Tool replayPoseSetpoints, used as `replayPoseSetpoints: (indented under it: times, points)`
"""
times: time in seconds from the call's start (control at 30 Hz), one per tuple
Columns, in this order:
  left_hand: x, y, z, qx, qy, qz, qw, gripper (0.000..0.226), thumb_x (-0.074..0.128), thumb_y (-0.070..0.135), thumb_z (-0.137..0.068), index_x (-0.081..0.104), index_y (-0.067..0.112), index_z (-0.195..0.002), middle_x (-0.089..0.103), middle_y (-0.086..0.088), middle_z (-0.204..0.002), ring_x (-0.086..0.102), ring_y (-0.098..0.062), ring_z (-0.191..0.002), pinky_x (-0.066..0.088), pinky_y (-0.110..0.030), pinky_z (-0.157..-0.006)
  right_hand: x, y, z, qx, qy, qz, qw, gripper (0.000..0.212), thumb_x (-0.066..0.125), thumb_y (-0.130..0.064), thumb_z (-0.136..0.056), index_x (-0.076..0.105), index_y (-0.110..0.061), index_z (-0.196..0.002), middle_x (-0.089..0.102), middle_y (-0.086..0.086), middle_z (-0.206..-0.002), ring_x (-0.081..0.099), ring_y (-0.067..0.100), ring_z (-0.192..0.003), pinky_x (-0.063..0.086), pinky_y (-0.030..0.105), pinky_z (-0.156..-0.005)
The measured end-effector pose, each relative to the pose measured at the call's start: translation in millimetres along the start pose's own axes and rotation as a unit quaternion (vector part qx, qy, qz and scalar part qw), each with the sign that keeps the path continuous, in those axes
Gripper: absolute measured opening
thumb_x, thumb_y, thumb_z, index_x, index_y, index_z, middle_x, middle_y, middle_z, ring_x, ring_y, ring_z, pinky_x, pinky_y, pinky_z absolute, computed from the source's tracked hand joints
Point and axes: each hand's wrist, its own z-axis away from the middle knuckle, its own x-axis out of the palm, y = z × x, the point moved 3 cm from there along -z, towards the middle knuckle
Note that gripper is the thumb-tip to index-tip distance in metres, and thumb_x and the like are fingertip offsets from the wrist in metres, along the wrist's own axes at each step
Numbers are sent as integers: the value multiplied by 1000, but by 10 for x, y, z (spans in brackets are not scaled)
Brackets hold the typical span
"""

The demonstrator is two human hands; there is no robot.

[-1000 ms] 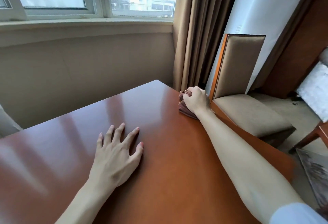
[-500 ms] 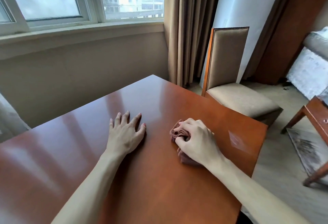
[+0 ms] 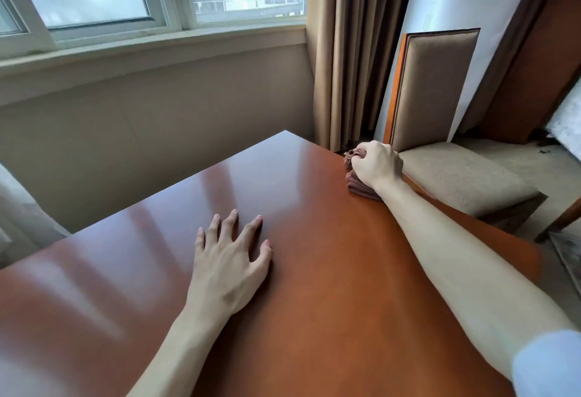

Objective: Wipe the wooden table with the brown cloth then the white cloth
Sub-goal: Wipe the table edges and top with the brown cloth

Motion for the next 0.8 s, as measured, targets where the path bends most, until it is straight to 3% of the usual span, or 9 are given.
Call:
replayPoseSetpoints:
  times: [0.13, 0.33, 0.4, 0.57, 0.67, 0.8]
  points:
    - [-6, 20, 12, -4, -17, -21, 1000, 68, 11, 65, -91, 17, 46, -156, 15, 1, -166, 2, -25, -154, 2, -48, -124, -49, 15, 168, -7, 5, 15, 1000, 23, 54, -24, -87, 75, -21, -93, 70, 8, -102, 62, 39, -98, 48, 37, -78]
    - [-57, 98, -57, -2, -66, -68, 995, 60, 21, 57, -99, 17, 39, -157, 15, -8, -165, 12, -38, -151, 13, -57, -120, -497, 36, 1434, -79, -18, -30, 996, 21, 56, -25, -90, 75, -23, -99, 71, -3, -110, 61, 30, -101, 57, 43, -83]
    - [-123, 135, -67, -1, -84, -80, 993, 60, 22, 55, -100, 22, 34, -156, 18, -11, -164, 17, -39, -150, 18, -58, -118, -653, 57, 1918, -104, -38, -38, 993, 21, 57, -28, -90, 74, -25, -102, 70, -9, -115, 60, 25, -104, 56, 40, -84]
    - [-201, 433, 13, 38, -48, -25, 998, 66, 24, 58, -95, 34, 27, -152, 34, -15, -157, 28, -34, -146, 27, -49, -116, -989, 90, 2695, -140, -65, -52, 987, 37, 58, -44, -80, 74, -34, -112, 64, -21, -126, 54, 11, -113, 53, 31, -90]
    - [-85, 768, 169, 75, -51, 15, 996, 67, 22, 62, -94, 34, 33, -153, 32, -14, -159, 26, -34, -147, 22, -50, -120, -988, 118, 2708, -127, -50, -65, 988, 34, 58, -44, -79, 74, -36, -108, 65, -22, -122, 56, 11, -109, 54, 31, -88]
    - [100, 1000, 266, 86, -73, 17, 994, 62, 23, 66, -97, 22, 44, -155, 13, -7, -167, 3, -32, -154, 0, -57, -122, -807, 225, 2173, -88, -20, -73, 993, 32, 59, -44, -80, 74, -36, -107, 69, -16, -119, 63, 17, -108, 56, 35, -89]
